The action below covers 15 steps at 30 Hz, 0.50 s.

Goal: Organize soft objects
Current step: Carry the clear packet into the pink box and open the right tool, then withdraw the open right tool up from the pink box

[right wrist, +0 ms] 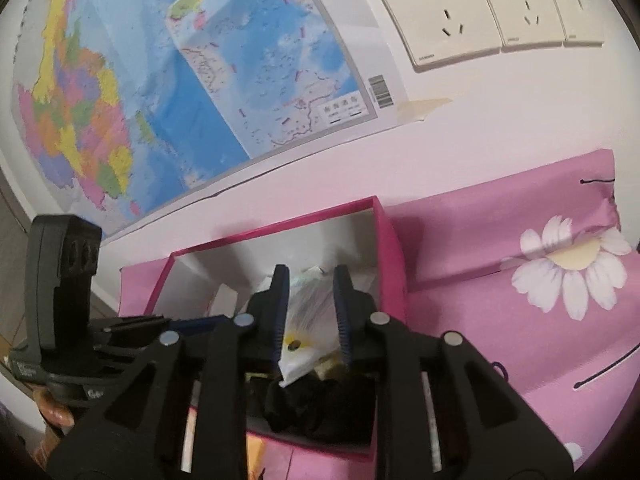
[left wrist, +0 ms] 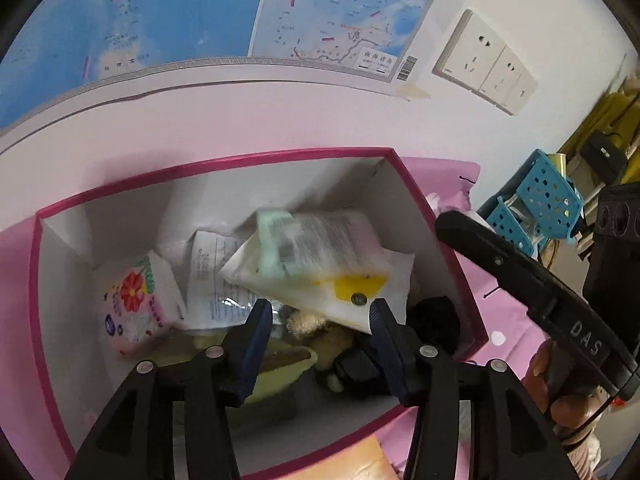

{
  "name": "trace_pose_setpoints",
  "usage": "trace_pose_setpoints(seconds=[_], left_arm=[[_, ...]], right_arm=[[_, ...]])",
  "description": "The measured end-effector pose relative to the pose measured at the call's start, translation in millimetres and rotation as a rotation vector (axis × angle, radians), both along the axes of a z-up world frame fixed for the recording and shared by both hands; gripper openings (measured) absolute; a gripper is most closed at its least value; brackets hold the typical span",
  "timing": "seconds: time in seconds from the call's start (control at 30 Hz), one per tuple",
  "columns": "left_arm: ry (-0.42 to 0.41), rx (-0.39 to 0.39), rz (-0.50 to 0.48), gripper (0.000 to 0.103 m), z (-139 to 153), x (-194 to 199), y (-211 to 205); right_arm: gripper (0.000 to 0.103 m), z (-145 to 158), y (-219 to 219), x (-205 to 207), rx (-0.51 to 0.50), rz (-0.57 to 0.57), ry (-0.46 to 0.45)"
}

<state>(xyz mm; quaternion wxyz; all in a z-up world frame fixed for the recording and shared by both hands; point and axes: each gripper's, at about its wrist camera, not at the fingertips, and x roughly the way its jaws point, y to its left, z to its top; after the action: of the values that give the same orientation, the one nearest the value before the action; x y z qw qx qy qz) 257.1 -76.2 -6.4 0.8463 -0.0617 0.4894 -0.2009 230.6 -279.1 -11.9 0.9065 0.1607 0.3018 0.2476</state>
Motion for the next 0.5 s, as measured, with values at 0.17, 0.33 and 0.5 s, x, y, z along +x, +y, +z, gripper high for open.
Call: trace_pose_setpoints(seconds=[0.17, 0.33, 0.5], left_arm=[[-0.067, -0.027, -0.035, 0.051, 13, -21, 3], [-0.194, -0.032, -0.079, 0.053, 37, -65, 13], [-0.258, -0.085, -0.079, 0.056, 48, -111, 43]], right_arm=[[0.025, -2, 9, -18, -0.05, 0.053, -0.007], [0.026, -1, 15, -49, -0.034, 0.125, -0.026], [0.031, -6, 23, -92, -0.004, 0.232, -0.033]])
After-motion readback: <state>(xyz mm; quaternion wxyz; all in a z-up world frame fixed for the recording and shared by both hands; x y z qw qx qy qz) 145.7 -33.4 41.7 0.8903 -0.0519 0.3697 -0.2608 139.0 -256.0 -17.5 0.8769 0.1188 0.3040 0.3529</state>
